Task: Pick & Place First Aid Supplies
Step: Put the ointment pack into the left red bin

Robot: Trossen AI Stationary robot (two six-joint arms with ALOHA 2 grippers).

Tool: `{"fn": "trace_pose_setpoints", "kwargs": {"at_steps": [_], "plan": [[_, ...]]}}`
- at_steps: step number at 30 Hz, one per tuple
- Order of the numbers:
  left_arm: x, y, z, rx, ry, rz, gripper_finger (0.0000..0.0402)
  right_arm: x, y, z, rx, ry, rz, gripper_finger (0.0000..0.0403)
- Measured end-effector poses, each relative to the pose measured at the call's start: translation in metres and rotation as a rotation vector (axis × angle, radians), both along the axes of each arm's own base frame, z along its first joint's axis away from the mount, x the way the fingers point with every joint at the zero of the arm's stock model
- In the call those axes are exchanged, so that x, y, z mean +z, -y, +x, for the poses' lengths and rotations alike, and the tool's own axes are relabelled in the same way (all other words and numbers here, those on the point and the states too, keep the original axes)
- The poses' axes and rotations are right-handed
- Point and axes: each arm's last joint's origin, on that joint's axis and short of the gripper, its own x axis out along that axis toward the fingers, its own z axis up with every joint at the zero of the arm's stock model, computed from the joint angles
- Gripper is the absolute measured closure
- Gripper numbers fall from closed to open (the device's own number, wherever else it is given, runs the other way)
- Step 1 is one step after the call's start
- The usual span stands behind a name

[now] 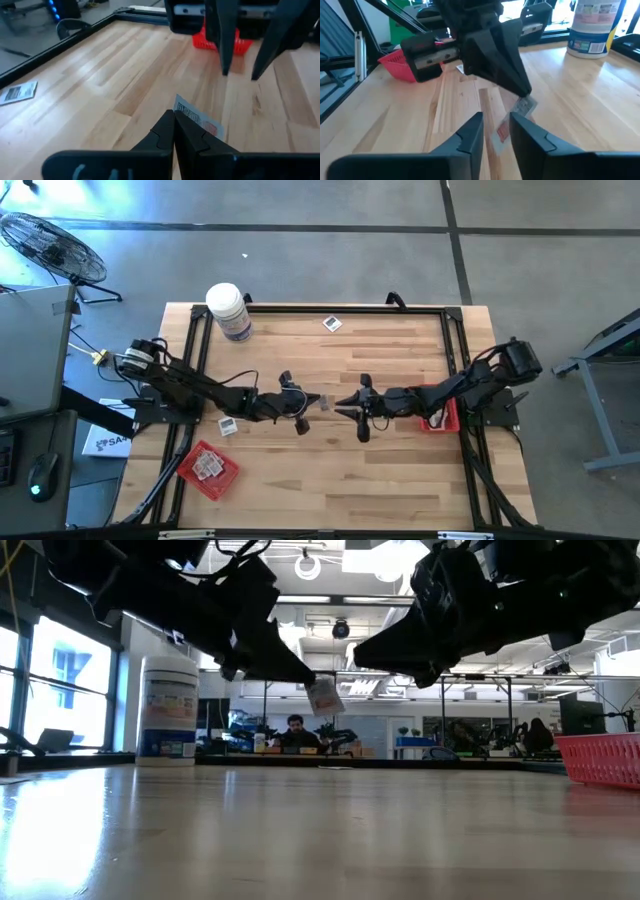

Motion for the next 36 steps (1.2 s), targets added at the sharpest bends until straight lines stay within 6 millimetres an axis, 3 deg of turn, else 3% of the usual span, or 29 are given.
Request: {"fn": "trace_pose_setpoints", "kwargs": {"at_steps": [5,14,24,36], "plan": [[-0.001,0.001,0.001,-0.069,-0.036,0.086,0.0401,0.001,0.000,0.000,-0.006,0.006,-0.024,0.0297],[0.009,0.003,0.004,-0.146,0.022,0.212,0.0401,0.002,0.002,0.000,-0.053,0.019,-0.021,0.0294],[0.009,0.003,0.004,-0.152,0.013,0.245,0.0401,0.003,0.013,0.002,-0.117,0.042,0.133,0.0294],[0.014,0.002,0.006,-0.157,0.045,0.292,0.0401,0.002,0.018,0.003,-0.081,0.038,0.160,0.0295]]}}
